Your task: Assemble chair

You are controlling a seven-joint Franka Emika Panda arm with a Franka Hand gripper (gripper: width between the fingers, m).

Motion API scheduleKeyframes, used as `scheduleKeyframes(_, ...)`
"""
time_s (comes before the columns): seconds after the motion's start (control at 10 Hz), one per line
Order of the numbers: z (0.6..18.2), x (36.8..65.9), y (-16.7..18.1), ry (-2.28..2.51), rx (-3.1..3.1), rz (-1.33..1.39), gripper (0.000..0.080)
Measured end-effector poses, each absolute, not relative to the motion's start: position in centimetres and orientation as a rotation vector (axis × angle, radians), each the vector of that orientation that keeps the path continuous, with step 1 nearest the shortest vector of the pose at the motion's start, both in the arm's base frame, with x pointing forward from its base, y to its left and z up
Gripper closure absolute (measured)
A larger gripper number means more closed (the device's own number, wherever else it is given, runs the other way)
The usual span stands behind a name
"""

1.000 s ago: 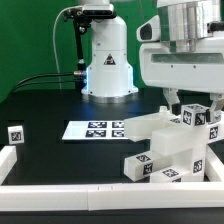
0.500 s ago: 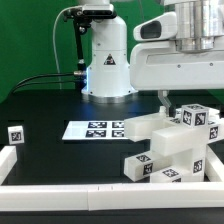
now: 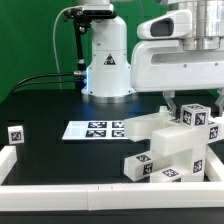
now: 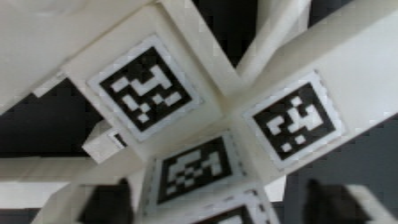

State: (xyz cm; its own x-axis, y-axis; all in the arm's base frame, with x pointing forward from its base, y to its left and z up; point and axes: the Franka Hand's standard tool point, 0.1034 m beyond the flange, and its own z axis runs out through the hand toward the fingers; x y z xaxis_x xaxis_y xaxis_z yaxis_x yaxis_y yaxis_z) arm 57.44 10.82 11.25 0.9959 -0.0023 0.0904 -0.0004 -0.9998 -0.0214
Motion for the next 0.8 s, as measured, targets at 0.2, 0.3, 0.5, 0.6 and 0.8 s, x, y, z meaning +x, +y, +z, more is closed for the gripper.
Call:
scheduleKeyframes(0.2,11.22,57.43,10.87,0.124,-3.107,-0.138,0.0520)
scheduleKeyframes(0.3,11.22,57.42,10.91,0.257,-3.093,-0.135,0.0518)
scheduleKeyframes(0.5,11.20,57.46,10.65,0.564,-3.037,-0.131,0.0518)
scheduleKeyframes(0.6,11.22,57.52,10.38,0.725,-2.993,-0.125,0.0518)
scheduleKeyframes(0.8,11.24,57.55,10.45,1.053,-2.872,-0.109,0.0518)
